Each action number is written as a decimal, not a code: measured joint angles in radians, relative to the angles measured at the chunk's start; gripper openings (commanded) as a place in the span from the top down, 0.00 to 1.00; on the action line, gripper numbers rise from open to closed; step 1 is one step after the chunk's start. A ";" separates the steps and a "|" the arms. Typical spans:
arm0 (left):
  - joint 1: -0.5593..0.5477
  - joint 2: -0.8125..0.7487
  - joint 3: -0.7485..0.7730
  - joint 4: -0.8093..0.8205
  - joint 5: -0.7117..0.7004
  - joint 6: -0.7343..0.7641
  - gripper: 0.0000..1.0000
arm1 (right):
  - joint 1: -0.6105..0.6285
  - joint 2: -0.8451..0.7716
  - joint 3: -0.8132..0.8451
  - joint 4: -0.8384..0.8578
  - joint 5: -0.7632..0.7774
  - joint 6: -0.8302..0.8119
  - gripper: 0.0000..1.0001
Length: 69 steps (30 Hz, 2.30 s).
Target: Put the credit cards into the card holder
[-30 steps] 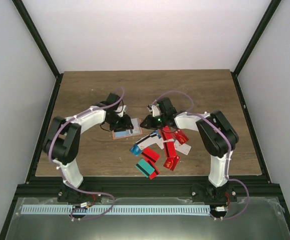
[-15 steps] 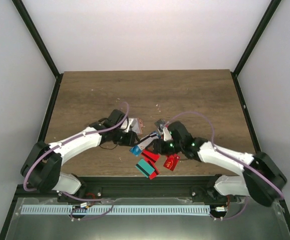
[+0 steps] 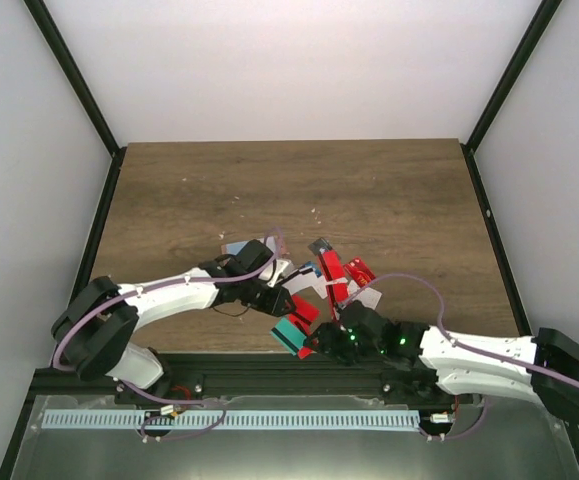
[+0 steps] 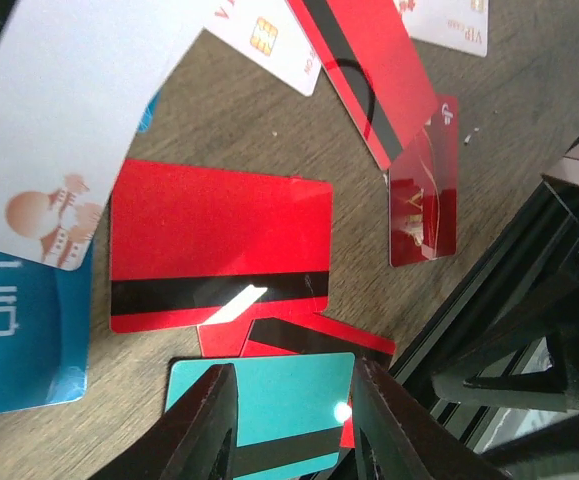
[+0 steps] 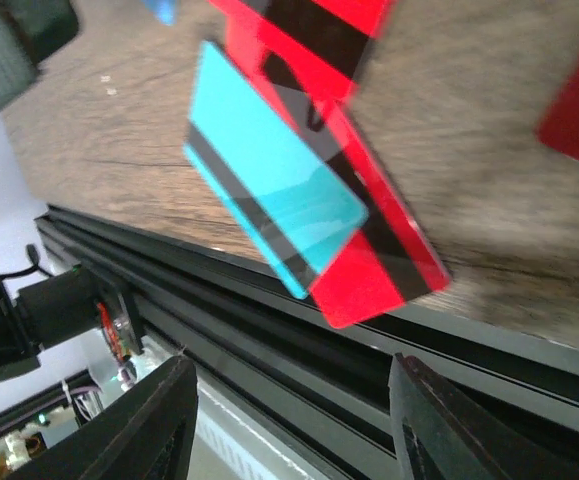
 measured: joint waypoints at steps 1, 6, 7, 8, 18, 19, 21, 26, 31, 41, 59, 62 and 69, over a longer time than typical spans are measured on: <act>-0.006 0.006 -0.003 0.003 0.002 -0.001 0.67 | 0.014 0.005 -0.013 0.009 0.010 0.023 0.49; -0.028 0.025 -0.027 0.032 0.003 -0.005 0.68 | 0.073 0.072 -0.042 0.066 0.056 0.125 0.53; -0.031 0.029 -0.032 0.038 0.003 -0.008 0.68 | 0.079 0.084 -0.045 0.077 0.062 0.138 0.54; -0.034 0.034 -0.036 0.042 0.005 -0.010 0.68 | 0.082 0.093 -0.045 0.089 0.066 0.146 0.55; -0.068 0.099 -0.061 0.087 0.010 -0.031 0.69 | 0.086 0.196 -0.114 0.258 0.076 0.206 0.64; -0.070 0.103 -0.065 0.090 0.010 -0.035 0.70 | 0.086 0.203 -0.117 0.275 0.076 0.209 0.65; -0.074 0.111 -0.070 0.099 0.016 -0.040 0.70 | 0.086 0.219 -0.128 0.315 0.078 0.216 0.67; -0.082 0.111 -0.081 0.126 0.022 -0.051 0.70 | 0.086 0.261 -0.155 0.423 0.091 0.223 0.70; -0.082 0.111 -0.097 0.161 0.030 -0.066 0.70 | 0.085 0.314 -0.167 0.510 0.087 0.222 0.77; -0.083 0.111 -0.119 0.210 0.048 -0.077 0.70 | 0.064 0.360 -0.200 0.631 0.052 0.218 0.78; -0.091 0.116 -0.138 0.259 0.074 -0.086 0.70 | 0.045 0.442 -0.226 0.800 0.010 0.196 0.89; -0.091 0.116 -0.143 0.269 0.080 -0.086 0.70 | 0.043 0.431 -0.231 0.800 0.014 0.192 0.92; -0.091 0.116 -0.149 0.281 0.091 -0.085 0.70 | 0.026 0.370 -0.233 0.782 0.063 0.163 0.99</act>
